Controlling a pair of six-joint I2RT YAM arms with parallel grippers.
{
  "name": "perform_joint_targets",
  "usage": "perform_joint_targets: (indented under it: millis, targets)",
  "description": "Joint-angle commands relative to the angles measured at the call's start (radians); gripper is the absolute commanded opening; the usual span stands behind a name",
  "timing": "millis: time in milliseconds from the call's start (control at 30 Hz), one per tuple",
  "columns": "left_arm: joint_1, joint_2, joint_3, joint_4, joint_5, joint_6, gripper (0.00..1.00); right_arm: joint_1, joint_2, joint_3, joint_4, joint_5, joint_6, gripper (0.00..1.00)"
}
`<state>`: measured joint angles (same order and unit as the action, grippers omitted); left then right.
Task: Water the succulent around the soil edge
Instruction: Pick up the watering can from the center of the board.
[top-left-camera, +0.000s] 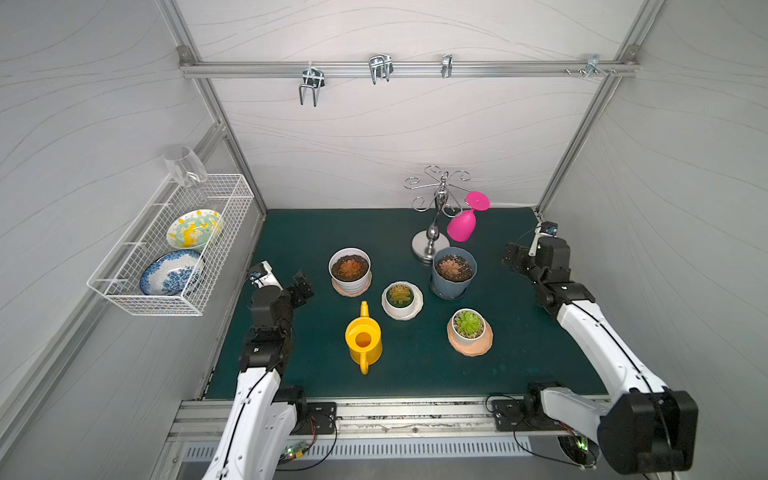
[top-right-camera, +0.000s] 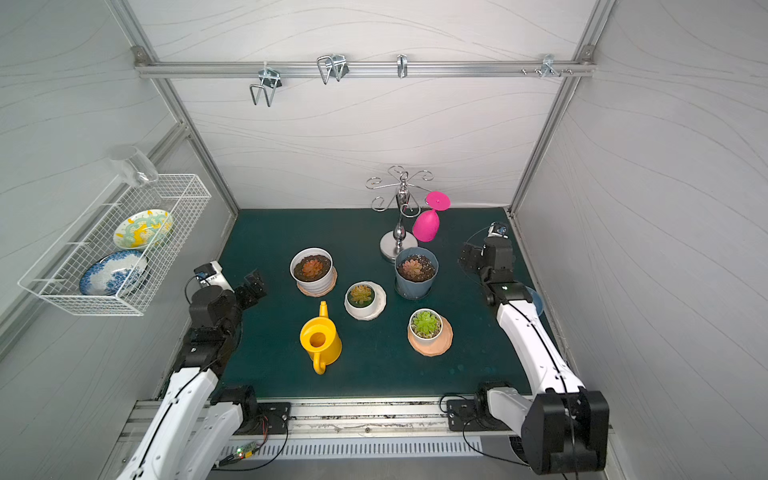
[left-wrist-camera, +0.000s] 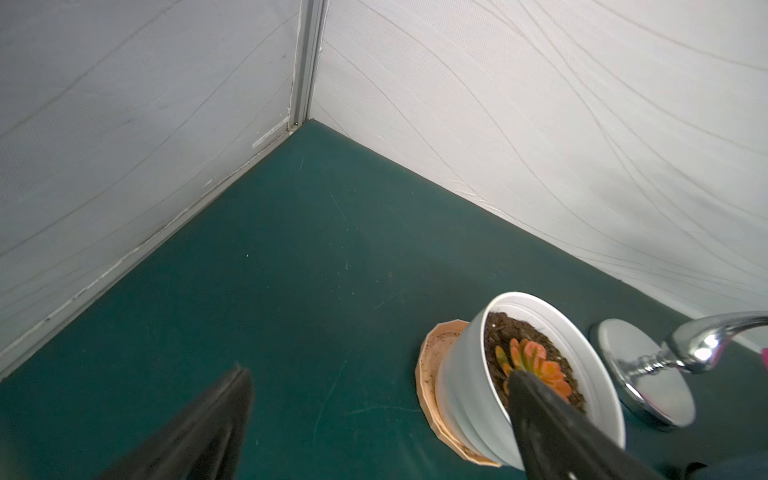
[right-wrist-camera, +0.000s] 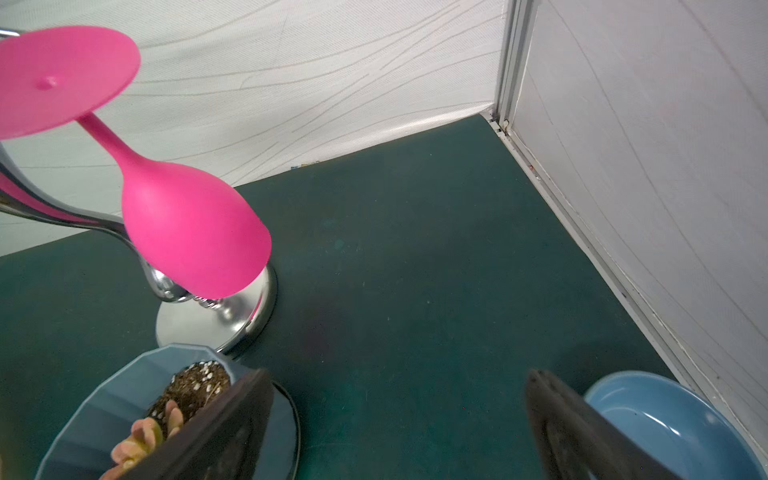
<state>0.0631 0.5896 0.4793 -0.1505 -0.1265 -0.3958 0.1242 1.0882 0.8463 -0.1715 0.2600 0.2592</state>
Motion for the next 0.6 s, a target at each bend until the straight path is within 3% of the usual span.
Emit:
perform_joint_targets:
  millis: [0,100,367,567]
  targets:
    - [-0.016,-0.105,0.072,-0.248,0.023,-0.1,1.0,0.031,-0.048,0.011,-0.147,0.004,0.043,0.99]
    - [-0.063,-0.151,0.124,-0.367,0.028,-0.119,1.0,0.048,-0.082,0.014,-0.179,0.014,0.052,0.99]
    - [-0.276,-0.181,0.301,-0.657,-0.102,-0.112,1.0,0.057,-0.109,0.027,-0.234,0.056,0.065,0.99]
    - [-0.288,-0.15,0.399,-0.739,0.031,-0.137,1.0,0.056,-0.105,0.032,-0.241,0.07,0.065,0.99]
